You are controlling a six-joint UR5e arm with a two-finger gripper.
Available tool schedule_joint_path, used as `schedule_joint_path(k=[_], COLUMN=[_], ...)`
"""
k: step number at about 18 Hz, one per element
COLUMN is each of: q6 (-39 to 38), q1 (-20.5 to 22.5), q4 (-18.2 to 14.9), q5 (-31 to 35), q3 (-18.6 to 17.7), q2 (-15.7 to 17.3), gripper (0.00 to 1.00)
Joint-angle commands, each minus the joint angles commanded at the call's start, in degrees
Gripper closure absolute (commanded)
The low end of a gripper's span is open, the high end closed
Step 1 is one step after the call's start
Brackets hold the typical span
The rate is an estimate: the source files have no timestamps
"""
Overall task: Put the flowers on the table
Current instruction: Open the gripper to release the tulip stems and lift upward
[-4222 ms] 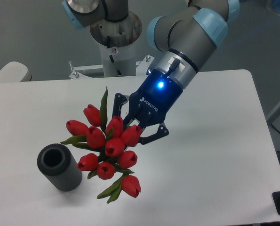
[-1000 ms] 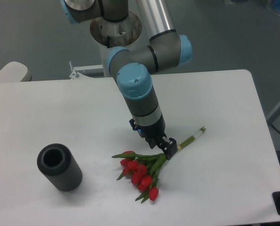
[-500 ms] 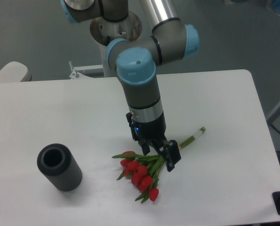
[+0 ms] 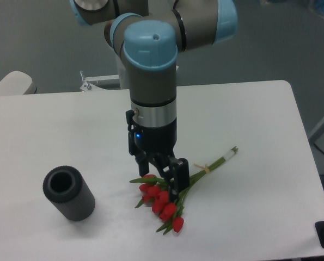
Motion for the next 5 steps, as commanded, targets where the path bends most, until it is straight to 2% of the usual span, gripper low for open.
schedule_joint_path(k=[5], q6=[-0.2], q1=[0.0], q4=[0.0], q5=[0.0], q3=[0.0], q2=[0.0], gripper=[0.0])
